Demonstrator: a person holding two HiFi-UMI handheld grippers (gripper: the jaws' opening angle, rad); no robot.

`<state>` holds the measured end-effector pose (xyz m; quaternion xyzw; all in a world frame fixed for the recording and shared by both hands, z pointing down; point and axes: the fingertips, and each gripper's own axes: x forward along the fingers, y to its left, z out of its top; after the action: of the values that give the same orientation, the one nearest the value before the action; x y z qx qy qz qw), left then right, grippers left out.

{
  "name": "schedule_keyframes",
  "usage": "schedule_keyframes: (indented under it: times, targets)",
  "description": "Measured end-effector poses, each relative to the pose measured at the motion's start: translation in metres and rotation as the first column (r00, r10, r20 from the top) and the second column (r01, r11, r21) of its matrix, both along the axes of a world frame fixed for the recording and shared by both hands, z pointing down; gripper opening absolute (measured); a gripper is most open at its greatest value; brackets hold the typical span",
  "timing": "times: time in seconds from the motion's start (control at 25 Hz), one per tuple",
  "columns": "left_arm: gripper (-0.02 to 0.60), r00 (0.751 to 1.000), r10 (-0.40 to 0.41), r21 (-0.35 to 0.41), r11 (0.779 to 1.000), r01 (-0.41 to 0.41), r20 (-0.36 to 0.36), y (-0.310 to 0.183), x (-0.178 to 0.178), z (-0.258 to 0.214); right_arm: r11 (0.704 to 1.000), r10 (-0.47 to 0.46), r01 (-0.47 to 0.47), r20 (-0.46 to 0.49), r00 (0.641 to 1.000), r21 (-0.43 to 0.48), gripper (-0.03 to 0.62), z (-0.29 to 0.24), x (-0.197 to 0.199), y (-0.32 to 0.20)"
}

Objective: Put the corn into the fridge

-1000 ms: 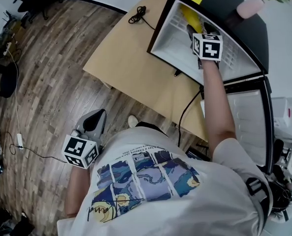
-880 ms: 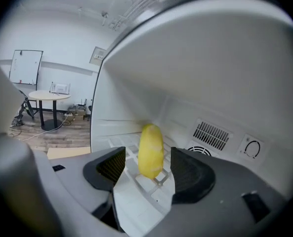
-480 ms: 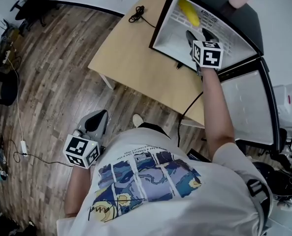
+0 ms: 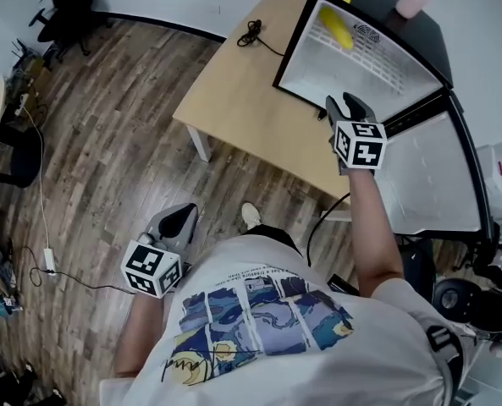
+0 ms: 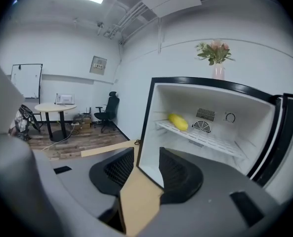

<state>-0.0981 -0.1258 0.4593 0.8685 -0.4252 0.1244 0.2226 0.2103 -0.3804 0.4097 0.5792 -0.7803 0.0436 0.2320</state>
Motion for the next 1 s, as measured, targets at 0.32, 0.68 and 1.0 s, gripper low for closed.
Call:
schedule_keyframes:
  times: [0.32, 0.68, 1.0]
  targets:
    - [0.009, 0.999, 0.042, 0.006, 0.999, -0.042, -0.005, 0.026, -0.017, 0.002, 0.998, -0.06, 0.063, 0.074, 0.995, -0.027, 0.053, 0.028, -0.052, 0.097]
    - [0.009, 0.997, 0.082, -0.001, 0.997, -0.082, -0.011, 0.05, -0.027, 0.008, 0.984, -0.176, 0.179, 0.074, 0.982, -0.026, 0.028, 0.04, -0.108, 0.179]
    - [0.009, 0.994, 0.108, 0.014, 0.994, -0.108, -0.028, 0.063, -0.029, 0.01, 0.967, -0.243, 0.248, 0.094, 0.966, -0.054, 0.023, 0.047, -0.138, 0.226]
